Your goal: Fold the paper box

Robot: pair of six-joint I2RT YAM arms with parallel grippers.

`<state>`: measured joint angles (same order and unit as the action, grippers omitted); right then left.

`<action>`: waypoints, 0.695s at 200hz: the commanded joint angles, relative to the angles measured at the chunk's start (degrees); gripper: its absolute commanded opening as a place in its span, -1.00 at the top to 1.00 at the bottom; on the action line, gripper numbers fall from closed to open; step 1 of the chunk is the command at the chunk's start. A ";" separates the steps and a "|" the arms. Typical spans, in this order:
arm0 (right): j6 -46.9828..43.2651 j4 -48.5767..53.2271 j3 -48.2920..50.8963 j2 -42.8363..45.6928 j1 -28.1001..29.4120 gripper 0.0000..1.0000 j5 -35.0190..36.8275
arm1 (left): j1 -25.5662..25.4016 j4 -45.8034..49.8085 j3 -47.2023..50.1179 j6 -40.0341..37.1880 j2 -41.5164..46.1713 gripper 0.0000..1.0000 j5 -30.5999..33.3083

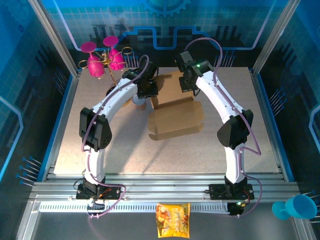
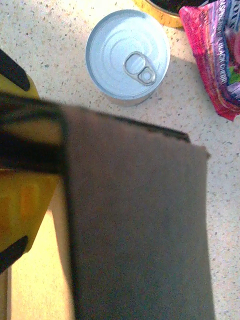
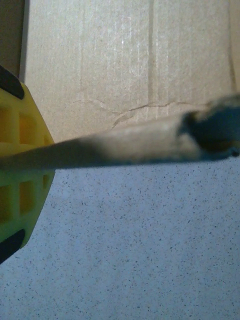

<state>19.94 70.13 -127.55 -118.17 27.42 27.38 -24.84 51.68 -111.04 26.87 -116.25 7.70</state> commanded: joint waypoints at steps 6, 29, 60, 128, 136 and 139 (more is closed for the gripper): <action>0.10 1.12 -0.60 1.91 -0.75 1.00 0.79 | 0.77 -1.26 2.52 -1.23 3.48 0.80 -3.27; -0.82 0.86 -0.10 1.79 -0.82 1.00 1.17 | 0.76 0.85 0.71 -0.62 3.35 1.00 -2.78; -3.24 3.30 -2.15 -0.50 -1.23 1.00 5.95 | 0.81 9.27 -6.75 -0.48 0.57 1.00 -0.98; -2.58 10.47 -8.19 -4.98 0.87 1.00 19.53 | 0.60 16.08 -13.05 -1.47 -2.23 1.00 0.82; -3.02 10.00 -8.16 -4.88 1.22 1.00 19.55 | 0.59 16.17 -13.32 -1.47 -2.23 1.00 0.61; -3.06 9.78 -8.16 -4.80 1.23 1.00 19.38 | 0.61 16.30 -13.44 -1.47 -2.23 1.00 0.45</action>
<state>18.57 75.29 -134.76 -122.21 28.53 36.51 -25.12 61.32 -122.45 26.87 -117.78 5.08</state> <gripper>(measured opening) 0.079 0.067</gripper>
